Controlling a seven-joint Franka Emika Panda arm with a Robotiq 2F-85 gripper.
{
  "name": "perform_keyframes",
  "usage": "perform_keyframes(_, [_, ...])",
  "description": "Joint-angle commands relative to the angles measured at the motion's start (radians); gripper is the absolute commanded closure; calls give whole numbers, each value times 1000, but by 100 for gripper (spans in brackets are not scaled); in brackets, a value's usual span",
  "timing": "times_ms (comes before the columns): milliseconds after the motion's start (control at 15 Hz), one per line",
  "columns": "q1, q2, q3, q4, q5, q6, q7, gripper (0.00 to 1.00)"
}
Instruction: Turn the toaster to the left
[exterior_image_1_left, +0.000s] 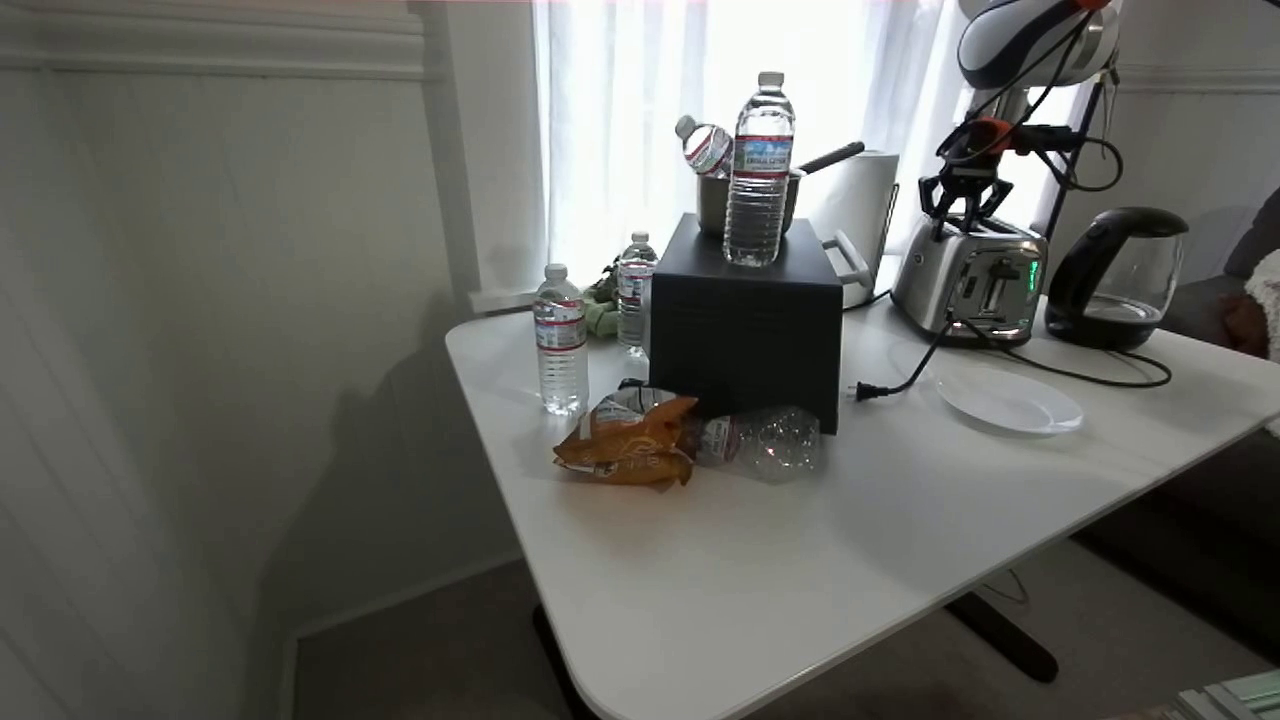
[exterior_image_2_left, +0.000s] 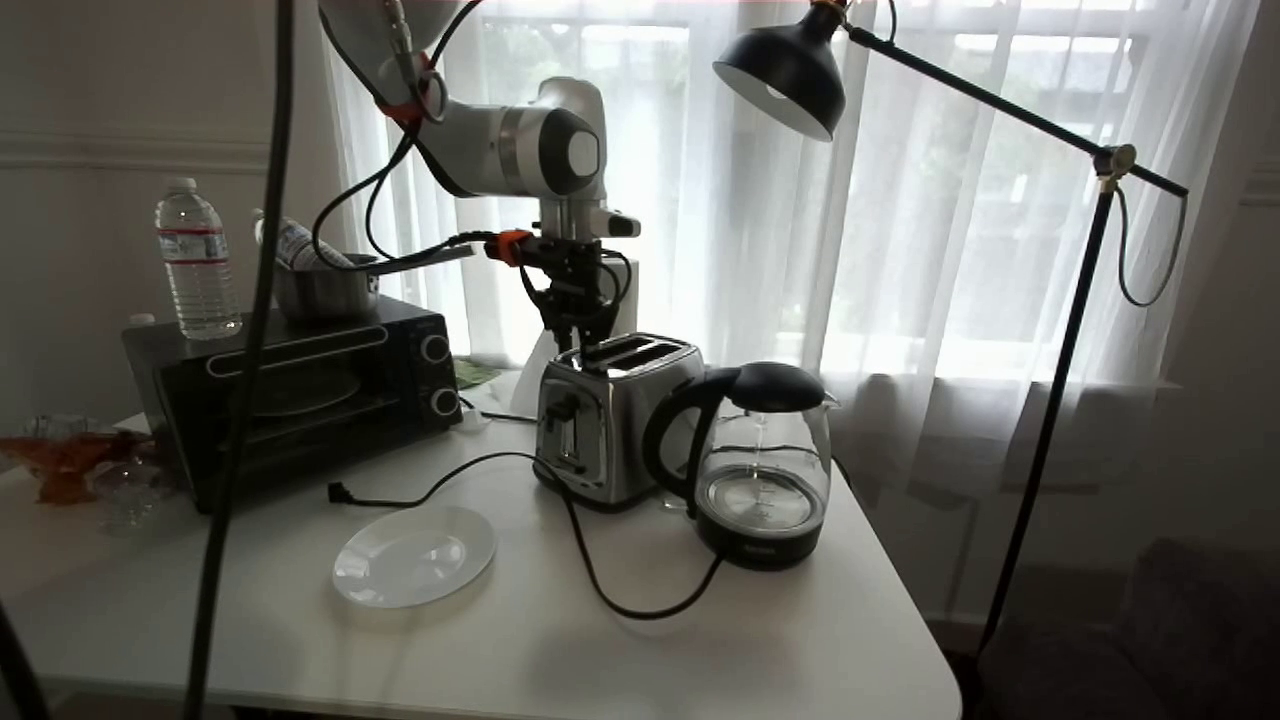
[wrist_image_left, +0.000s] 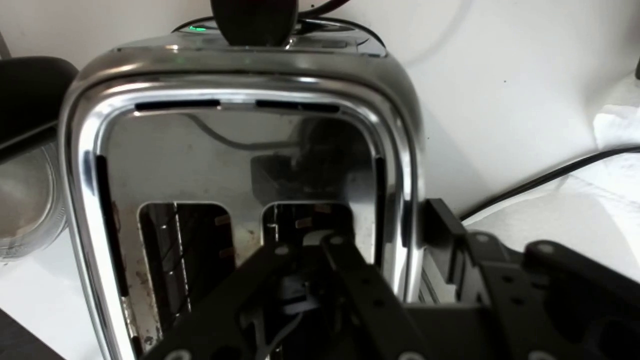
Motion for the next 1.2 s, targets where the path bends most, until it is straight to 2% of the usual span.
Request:
perform_keyframes(0, [17, -2, -10, 13, 2, -28, 40, 84])
perform_keyframes(733, [5, -79, -23, 22, 72, -117, 165, 84])
perform_keyframes(933, [6, -75, -29, 58, 104, -187, 251, 84])
perform_keyframes(1133, [14, -57, -43, 103, 120, -166, 394, 84])
